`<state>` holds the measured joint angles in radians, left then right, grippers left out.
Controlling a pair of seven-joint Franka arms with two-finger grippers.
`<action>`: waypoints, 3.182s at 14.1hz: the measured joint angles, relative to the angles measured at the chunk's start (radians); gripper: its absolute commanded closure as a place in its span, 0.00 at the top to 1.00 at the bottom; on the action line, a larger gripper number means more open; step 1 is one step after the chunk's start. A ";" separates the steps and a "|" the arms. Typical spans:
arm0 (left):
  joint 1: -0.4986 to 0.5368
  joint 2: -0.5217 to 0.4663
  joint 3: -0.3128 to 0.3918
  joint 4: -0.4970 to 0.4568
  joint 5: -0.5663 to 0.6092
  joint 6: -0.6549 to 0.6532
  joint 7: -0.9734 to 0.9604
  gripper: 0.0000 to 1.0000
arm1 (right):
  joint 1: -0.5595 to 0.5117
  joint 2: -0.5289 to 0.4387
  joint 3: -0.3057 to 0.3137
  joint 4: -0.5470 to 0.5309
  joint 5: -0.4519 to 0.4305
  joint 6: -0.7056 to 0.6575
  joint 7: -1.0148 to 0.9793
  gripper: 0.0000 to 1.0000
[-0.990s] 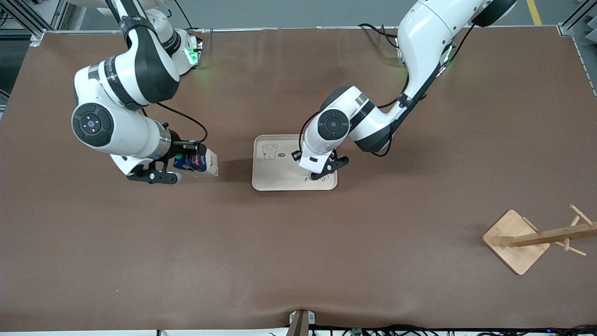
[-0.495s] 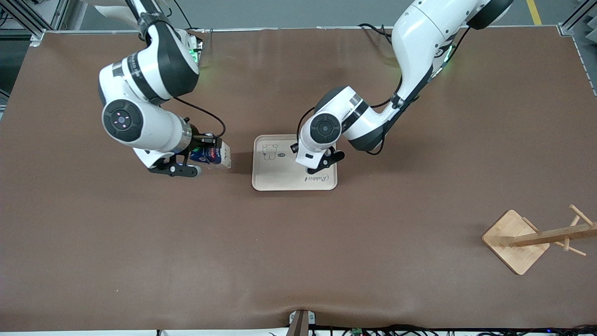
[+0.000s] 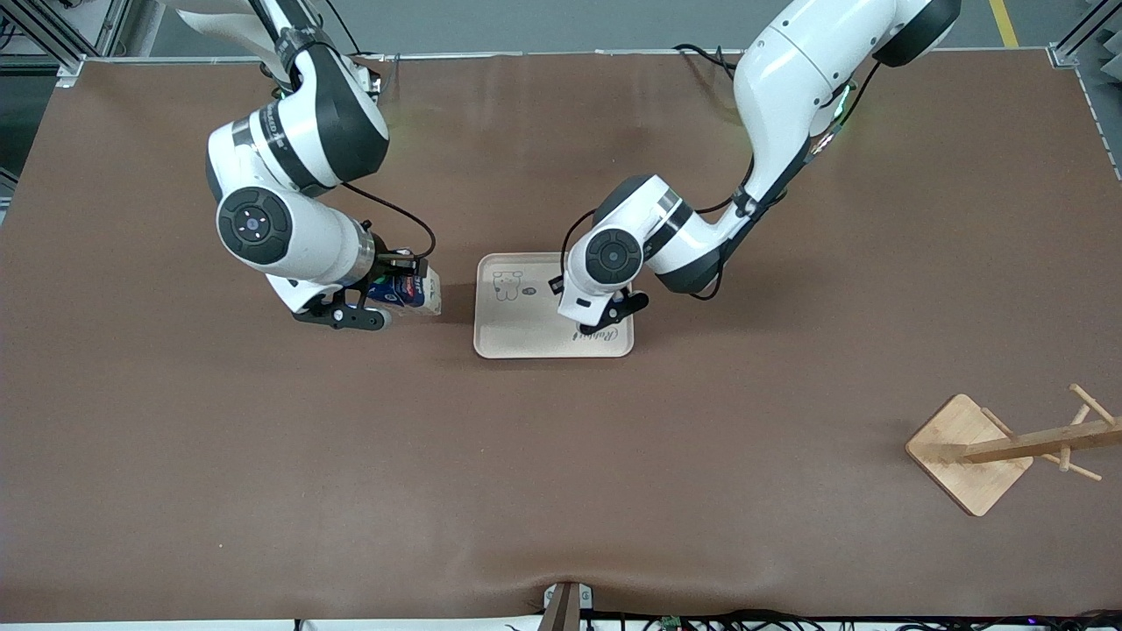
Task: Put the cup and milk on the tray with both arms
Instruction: 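Lower the mug onto the tray with the left gripper and release it, then place the carton on the tray while the left gripper withdraws, then open the right gripper and withdraw it from the carton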
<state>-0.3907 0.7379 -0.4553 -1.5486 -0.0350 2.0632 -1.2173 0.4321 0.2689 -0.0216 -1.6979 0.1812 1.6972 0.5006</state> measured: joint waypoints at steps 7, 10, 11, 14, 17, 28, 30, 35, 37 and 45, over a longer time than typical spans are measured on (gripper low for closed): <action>0.024 -0.022 0.001 0.138 0.048 -0.128 0.002 1.00 | 0.079 0.000 0.001 -0.043 0.003 0.082 0.076 0.10; 0.115 -0.106 0.001 0.187 0.076 -0.225 0.079 1.00 | 0.180 0.001 0.003 -0.048 0.004 0.171 0.157 0.11; 0.157 -0.147 0.001 0.192 0.078 -0.255 0.128 1.00 | 0.210 0.004 0.003 -0.052 0.004 0.199 0.164 0.11; 0.293 -0.270 0.003 0.193 0.088 -0.358 0.263 1.00 | 0.256 0.032 0.003 -0.065 0.004 0.267 0.167 0.12; 0.409 -0.329 0.004 0.190 0.109 -0.377 0.406 1.00 | 0.297 0.058 0.003 -0.147 0.004 0.442 0.167 0.28; 0.655 -0.449 0.004 0.190 0.151 -0.376 0.714 1.00 | 0.289 0.040 -0.017 -0.062 0.005 0.228 0.176 1.00; 0.669 -0.474 0.005 0.190 0.151 -0.382 0.729 1.00 | 0.240 0.034 -0.020 0.041 0.008 0.123 0.175 1.00; 0.669 -0.541 0.000 0.188 0.152 -0.432 0.729 1.00 | 0.093 0.031 -0.025 0.160 0.102 0.090 0.162 1.00; 0.668 -0.565 -0.002 0.185 0.152 -0.437 0.748 1.00 | 0.049 0.030 -0.026 0.235 0.058 0.012 0.159 1.00; 0.414 -0.729 0.294 0.059 0.135 -0.515 0.905 1.00 | -0.145 0.026 -0.031 0.294 -0.142 -0.172 -0.192 1.00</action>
<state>0.0229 0.0086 -0.1614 -1.4892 0.1001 1.5478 -0.3125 0.2867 0.2952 -0.0524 -1.4041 0.0395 1.5247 0.3087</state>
